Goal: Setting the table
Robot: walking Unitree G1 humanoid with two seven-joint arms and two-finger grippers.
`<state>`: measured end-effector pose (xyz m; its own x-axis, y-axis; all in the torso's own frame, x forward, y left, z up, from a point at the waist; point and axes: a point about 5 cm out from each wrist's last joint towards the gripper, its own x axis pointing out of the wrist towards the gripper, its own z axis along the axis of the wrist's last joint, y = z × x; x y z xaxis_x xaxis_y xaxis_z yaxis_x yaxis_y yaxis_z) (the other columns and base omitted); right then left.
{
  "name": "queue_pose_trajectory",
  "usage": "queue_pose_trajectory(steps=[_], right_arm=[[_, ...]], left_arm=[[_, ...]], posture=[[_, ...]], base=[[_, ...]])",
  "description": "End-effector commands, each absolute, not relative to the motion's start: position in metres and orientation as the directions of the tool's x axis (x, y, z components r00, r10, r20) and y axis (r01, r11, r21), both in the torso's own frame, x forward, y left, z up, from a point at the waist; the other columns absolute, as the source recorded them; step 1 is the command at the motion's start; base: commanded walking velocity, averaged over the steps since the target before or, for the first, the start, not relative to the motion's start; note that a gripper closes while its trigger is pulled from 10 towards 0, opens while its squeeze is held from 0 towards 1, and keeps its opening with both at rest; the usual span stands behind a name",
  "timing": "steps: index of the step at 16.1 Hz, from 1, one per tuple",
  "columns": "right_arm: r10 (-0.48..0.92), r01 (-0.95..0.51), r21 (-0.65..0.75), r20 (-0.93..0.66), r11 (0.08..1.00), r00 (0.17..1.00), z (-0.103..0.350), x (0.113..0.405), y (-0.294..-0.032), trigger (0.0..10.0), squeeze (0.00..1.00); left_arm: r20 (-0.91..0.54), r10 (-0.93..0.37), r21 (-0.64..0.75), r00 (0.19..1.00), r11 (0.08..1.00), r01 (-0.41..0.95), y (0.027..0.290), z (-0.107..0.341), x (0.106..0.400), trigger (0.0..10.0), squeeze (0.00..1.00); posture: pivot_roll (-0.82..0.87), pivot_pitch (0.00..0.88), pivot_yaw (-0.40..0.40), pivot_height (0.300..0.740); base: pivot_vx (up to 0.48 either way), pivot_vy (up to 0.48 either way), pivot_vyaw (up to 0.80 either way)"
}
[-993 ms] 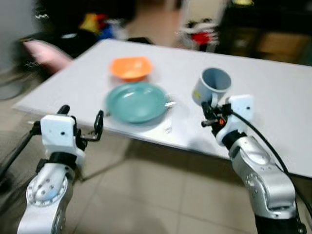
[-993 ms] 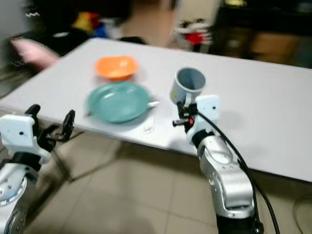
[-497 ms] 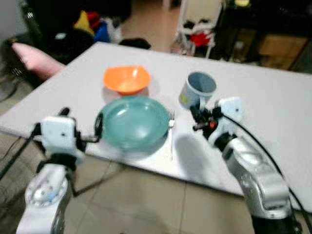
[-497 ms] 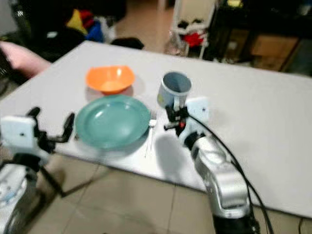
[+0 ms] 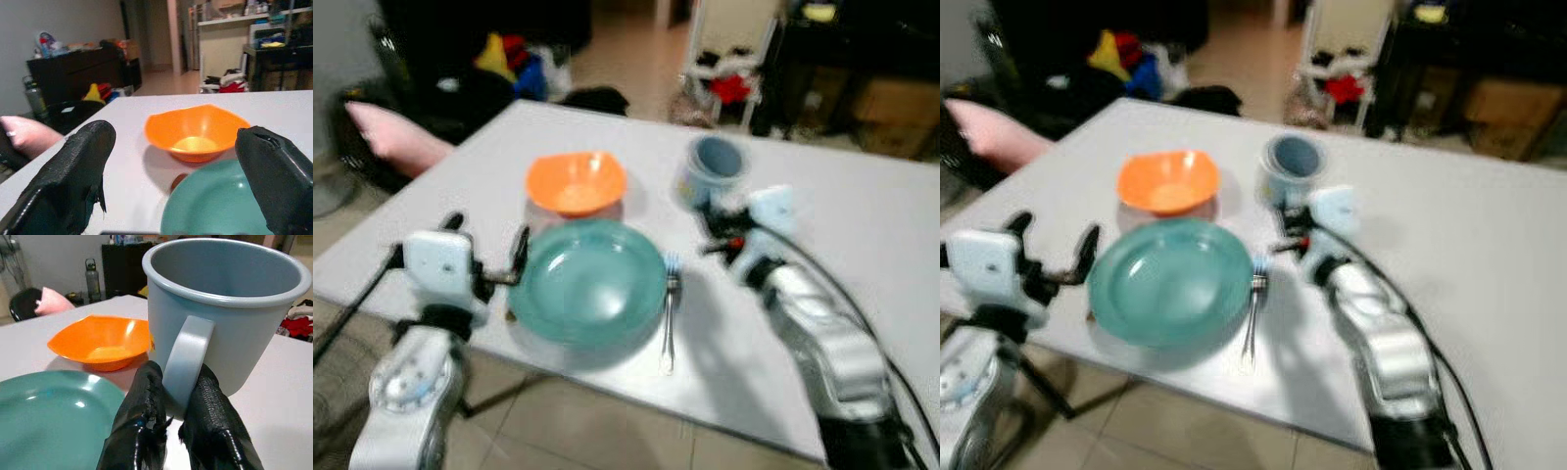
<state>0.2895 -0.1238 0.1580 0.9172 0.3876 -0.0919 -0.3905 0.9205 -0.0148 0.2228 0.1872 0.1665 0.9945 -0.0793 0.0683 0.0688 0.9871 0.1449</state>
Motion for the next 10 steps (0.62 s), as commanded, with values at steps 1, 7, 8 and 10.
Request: queue_pose_trajectory(steps=[1,7,8,10], right_arm=[[0.352,-0.357,-0.052,-0.084,0.933,0.932,0.159,0.296,-0.135,10.0,0.0],[0.435,-0.447,-0.088,-0.122,0.89,0.892,0.138,0.32,-0.137,10.0,0.0],[0.456,-0.468,-0.09,-0.125,0.879,0.881,0.134,0.324,-0.137,10.0,0.0],[0.512,-0.524,-0.08,-0.137,0.848,0.848,0.127,0.334,-0.131,10.0,0.0]], left_arm=[[0.066,-0.141,0.131,0.988,0.983,0.131,0.178,0.167,0.226,10.0,0.0],[-0.005,-0.356,0.138,0.934,0.925,0.354,0.162,0.16,0.233,10.0,0.0],[-0.016,-0.386,0.132,0.922,0.914,0.385,0.16,0.16,0.236,10.0,0.0],[-0.027,-0.44,0.114,0.897,0.891,0.44,0.153,0.16,0.236,10.0,0.0]], posture=[[-0.11,0.0,0.027,0.74],[-0.09,0.0,0.036,0.74],[-0.1,0.0,0.044,0.74],[-0.1,0.0,0.052,0.74]], base=[[0.352,0.0,0.0],[0.054,0.0,0.0],[0.0,0.0,0.0],[0.0,0.0,0.0]])
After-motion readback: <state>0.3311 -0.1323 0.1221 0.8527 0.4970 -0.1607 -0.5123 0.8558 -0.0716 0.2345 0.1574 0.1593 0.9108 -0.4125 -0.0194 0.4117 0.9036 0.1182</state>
